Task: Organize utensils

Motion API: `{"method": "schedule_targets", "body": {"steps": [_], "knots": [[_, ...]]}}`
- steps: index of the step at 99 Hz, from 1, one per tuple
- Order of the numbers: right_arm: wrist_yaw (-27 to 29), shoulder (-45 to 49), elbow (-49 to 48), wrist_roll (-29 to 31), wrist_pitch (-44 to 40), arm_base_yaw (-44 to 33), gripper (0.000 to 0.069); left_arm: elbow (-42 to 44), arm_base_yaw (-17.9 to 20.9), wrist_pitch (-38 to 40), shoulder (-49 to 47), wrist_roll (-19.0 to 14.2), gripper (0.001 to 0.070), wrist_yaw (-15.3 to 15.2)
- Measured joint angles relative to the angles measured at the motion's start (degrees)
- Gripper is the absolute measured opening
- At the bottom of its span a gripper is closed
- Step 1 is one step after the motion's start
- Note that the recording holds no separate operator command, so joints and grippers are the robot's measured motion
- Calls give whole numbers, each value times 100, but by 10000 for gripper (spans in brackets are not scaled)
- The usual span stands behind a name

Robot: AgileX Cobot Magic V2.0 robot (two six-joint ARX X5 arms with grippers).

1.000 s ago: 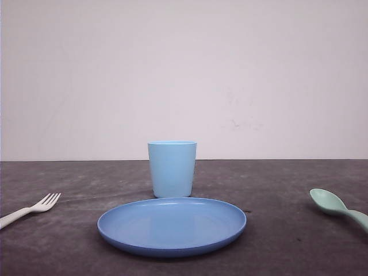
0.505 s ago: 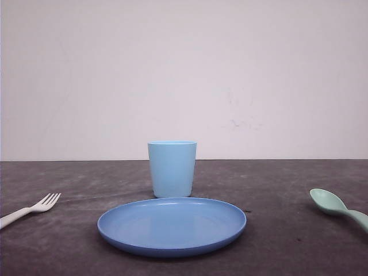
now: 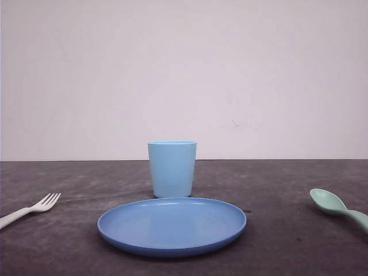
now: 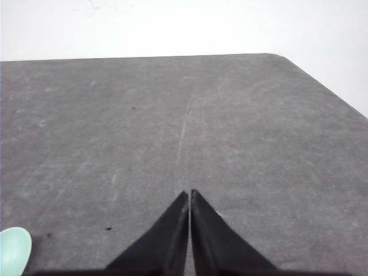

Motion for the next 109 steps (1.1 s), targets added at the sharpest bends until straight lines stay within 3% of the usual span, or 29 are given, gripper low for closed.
{"method": "schedule_targets", "body": {"steps": [23, 44, 55, 78, 94, 109], "knots": [[-48, 0, 0, 83, 0, 0, 5, 0, 0, 0, 0, -61, 25, 2], [-1023, 0, -2, 918, 44, 0, 5, 0, 0, 2, 0, -997, 25, 2], [-1123, 0, -4, 1189, 289, 2, 5, 2, 0, 0, 0, -1357, 25, 2], [-1331, 33, 304, 1908, -33, 2, 5, 87, 0, -122, 44, -1775, 24, 98], [-1189, 584, 1357, 1971, -282, 0, 5, 960, 0, -363, 551, -1961, 24, 170], [-1366, 1825, 2605, 1624, -835, -2, 5, 2205, 0, -852, 1563, -1847, 24, 310]]}}
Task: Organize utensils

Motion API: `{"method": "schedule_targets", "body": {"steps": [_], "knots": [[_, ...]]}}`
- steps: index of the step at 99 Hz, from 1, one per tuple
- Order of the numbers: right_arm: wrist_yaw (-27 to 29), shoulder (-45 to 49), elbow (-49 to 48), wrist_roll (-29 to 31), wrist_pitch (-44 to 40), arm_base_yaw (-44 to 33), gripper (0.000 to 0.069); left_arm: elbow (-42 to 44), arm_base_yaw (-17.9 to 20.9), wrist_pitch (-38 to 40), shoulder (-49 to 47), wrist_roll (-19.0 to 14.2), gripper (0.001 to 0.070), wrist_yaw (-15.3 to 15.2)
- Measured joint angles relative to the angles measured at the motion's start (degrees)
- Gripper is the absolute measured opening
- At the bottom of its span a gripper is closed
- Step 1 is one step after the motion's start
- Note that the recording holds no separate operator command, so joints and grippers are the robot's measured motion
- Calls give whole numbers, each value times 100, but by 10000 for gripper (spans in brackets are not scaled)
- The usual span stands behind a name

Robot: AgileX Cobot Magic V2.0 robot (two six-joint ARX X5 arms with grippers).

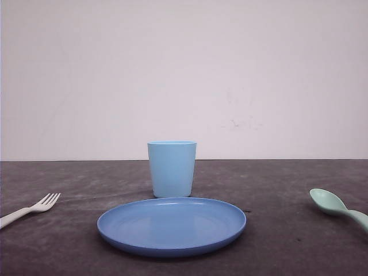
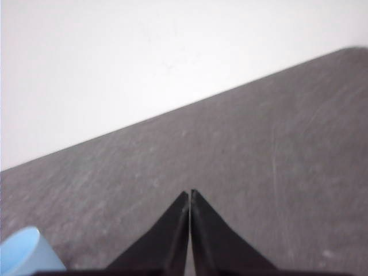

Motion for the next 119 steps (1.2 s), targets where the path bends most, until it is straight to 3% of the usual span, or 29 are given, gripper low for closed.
{"method": "schedule_targets", "body": {"steps": [22, 38, 45, 57, 70, 98, 119], "knots": [[-374, 1923, 1652, -953, -1526, 122, 5, 1805, -13, -1300, 1851, 632, 24, 131], [-411, 2402, 1838, -1373, -1764, 328, 5, 2151, -109, -1615, 2549, 879, 40, 149], [-409, 2420, 1843, -1445, -1770, 382, 37, 2151, -170, -1716, 2682, 920, 113, 149], [-411, 2433, 1845, -1467, -1775, 387, 225, 2151, -306, -1893, 2879, 944, 302, 177], [-411, 2437, 1845, -1467, -1851, 387, 299, 2151, -549, -2120, 3209, 774, 351, 269], [-411, 2441, 1845, -1458, -1888, 387, 314, 2151, -1502, -2155, 4203, 168, 357, 280], [-411, 2441, 1845, -1458, -1958, 387, 314, 2151, -2177, -1982, 5226, -101, 357, -195]]}}
